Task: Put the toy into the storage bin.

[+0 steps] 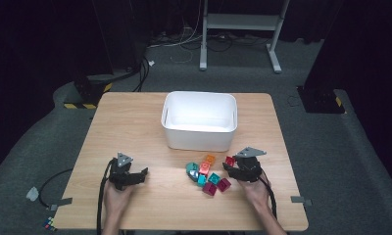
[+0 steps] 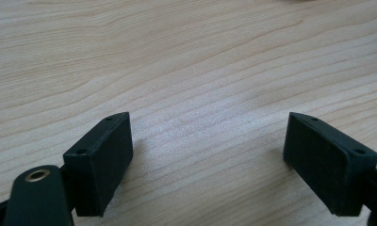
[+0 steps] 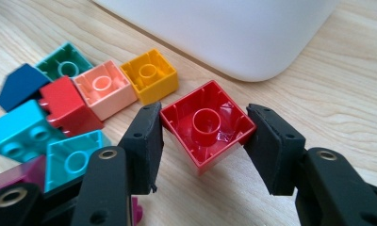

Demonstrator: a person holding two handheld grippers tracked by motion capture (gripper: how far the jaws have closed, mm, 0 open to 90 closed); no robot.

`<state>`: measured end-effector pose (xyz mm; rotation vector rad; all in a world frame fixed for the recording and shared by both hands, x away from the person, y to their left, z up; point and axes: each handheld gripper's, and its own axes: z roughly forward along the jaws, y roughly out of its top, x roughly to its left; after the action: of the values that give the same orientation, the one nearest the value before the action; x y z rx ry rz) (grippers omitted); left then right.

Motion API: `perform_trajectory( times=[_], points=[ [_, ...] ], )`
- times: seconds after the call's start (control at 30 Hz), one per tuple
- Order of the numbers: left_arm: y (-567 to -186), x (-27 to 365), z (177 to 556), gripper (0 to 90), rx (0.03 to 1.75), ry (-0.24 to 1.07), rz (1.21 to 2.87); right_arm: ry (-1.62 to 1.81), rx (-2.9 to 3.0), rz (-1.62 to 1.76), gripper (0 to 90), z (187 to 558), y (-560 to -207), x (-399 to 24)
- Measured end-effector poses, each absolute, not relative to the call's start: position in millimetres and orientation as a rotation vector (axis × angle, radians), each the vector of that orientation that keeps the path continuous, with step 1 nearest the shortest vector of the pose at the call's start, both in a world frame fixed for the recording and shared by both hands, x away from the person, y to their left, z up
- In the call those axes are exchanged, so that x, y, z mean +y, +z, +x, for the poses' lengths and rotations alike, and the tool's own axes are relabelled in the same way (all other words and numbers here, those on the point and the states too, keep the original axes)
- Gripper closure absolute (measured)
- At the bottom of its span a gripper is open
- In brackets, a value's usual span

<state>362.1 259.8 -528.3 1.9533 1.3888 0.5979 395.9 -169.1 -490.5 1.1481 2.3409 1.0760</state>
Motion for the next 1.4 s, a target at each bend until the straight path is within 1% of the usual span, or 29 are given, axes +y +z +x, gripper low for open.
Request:
perform_trajectory(
  times=[0.33,0.7,1.1,1.4],
  points=[
    [-528,260,363,15.5,1.381,0.594,1.961,1.125,2.324,1.098,47.8,387,-459,-178],
    [-528,260,363,14.2,1.379,0.596,1.967,1.154,2.329,1.043,47.8,382,-427,-177],
    [-528,260,363,14.1,1.379,0.594,1.966,1.235,2.308,1.000,47.8,387,-375,-179],
    [-528,260,363,14.2,1.380,0.594,1.966,1.264,2.311,1.016,47.8,405,-354,-175]
  ],
)
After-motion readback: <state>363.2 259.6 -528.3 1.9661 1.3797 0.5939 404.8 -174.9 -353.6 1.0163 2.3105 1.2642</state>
